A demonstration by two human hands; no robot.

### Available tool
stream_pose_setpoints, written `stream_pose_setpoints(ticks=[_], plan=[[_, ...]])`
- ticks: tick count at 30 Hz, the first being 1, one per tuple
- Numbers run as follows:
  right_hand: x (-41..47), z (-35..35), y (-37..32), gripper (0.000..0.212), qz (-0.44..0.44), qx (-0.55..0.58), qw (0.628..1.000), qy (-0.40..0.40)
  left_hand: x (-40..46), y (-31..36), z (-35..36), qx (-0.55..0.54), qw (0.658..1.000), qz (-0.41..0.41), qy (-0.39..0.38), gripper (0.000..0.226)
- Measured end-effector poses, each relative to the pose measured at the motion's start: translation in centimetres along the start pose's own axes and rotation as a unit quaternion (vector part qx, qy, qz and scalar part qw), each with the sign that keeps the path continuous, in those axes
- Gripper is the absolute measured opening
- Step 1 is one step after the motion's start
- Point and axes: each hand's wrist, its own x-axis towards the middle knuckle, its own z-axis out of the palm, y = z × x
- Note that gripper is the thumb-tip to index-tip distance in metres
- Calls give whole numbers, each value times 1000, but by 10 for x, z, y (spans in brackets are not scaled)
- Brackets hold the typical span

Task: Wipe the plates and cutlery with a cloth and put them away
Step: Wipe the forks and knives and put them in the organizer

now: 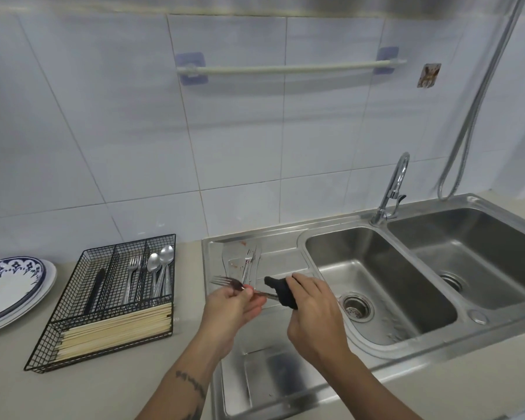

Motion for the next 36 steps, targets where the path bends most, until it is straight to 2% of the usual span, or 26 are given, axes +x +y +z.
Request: stream_pose_setpoints(ticks=[4,7,12,15,17,21,24,26,29,32,36], plan=[[0,3,-12,57,-23,20,1000,-1,3,1,4,5,999,25,34,11],[-2,15,-12,59,-56,10,998,-13,5,5,7,-41,998,-8,39,9],[-2,19,-1,65,-40,-7,999,-34,12,5,-6,-68,994,-53,62,12],[-3,28,-14,68,-128,-33,990,-41,14,5,-6,-69,994,-62,65,15],[-3,35,-13,71,-151,-52,985,-61,16,6,-8,-66,993,-69,74,17],[1,35,-9,85,-97,-55,986,-124,20,5,-18,-59,992,-73,78,19],[3,41,-19,93,-156,-42,977,-136,24,6,-22,-66,991,-74,89,18],[8,46,-19,89,-157,-43,977,-138,30,11,-25,-72,989,-86,96,21],[18,47,-9,78,-91,-26,987,-131,46,14,-39,-82,987,-97,101,32],[34,49,-6,67,-65,-12,990,-121,59,9,-59,-74,988,-51,122,23],[58,65,-16,65,-54,6,991,-119,74,13,-76,-107,986,-15,125,17]])
